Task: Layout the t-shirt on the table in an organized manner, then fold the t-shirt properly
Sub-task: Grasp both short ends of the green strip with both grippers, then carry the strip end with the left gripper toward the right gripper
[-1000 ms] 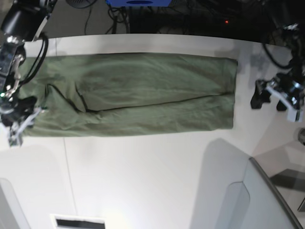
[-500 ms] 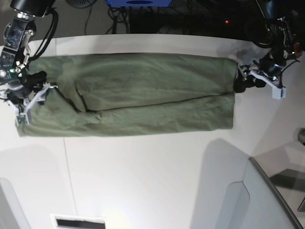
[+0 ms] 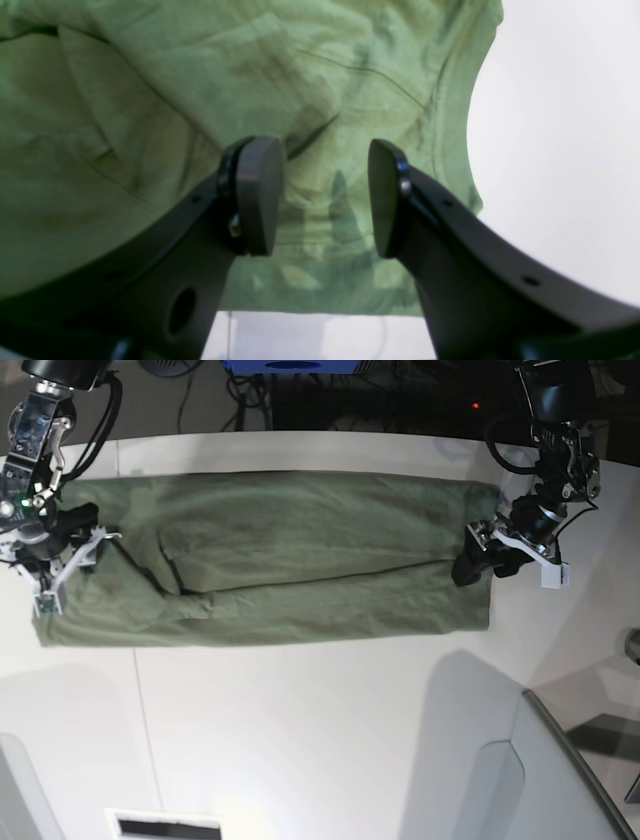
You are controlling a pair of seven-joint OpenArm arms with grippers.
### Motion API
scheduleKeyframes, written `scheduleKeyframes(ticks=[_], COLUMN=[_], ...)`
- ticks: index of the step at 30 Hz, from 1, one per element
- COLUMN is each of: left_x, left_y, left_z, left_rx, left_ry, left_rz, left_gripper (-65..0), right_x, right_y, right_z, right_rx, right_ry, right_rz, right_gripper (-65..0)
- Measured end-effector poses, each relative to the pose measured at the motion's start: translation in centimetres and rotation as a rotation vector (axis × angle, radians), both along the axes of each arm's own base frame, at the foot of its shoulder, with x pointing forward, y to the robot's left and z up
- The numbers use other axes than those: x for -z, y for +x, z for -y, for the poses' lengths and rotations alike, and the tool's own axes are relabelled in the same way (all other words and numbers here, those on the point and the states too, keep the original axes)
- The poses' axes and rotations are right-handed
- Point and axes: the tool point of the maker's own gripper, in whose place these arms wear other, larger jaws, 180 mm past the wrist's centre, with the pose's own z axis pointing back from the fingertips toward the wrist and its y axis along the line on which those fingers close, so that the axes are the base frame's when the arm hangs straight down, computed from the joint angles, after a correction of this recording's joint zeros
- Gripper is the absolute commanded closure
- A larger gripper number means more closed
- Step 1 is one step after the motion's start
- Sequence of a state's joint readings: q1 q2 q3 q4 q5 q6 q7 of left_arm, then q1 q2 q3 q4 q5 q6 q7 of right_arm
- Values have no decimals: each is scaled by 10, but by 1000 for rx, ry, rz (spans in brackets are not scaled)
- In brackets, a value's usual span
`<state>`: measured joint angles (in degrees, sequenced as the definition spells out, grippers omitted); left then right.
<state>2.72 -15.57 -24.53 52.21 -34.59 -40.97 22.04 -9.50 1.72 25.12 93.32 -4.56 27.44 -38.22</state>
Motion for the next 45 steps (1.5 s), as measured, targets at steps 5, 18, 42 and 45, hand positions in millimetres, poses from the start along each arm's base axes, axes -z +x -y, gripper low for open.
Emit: scheduleKeyframes(ticks=[5,18,42,45], left_x=[1,5,22,19], left_y=[1,3,10,18], left_z=[5,5,14,14], left_rx=[-2,-31,68,93], left_ry=[-11,-53,35,61], left_rz=[4,6,-79,-85], left_gripper=[-650,-522,0,0], right_x=[0,0,0,0], right_y=[0,1,0,0], right_z=[0,0,-1,-1], right_rx=[-3,-3,-3,-3], right_ry=[1,1,1,1], right_rz=[1,1,0,0], right_gripper=[-278,-278,-278,-278])
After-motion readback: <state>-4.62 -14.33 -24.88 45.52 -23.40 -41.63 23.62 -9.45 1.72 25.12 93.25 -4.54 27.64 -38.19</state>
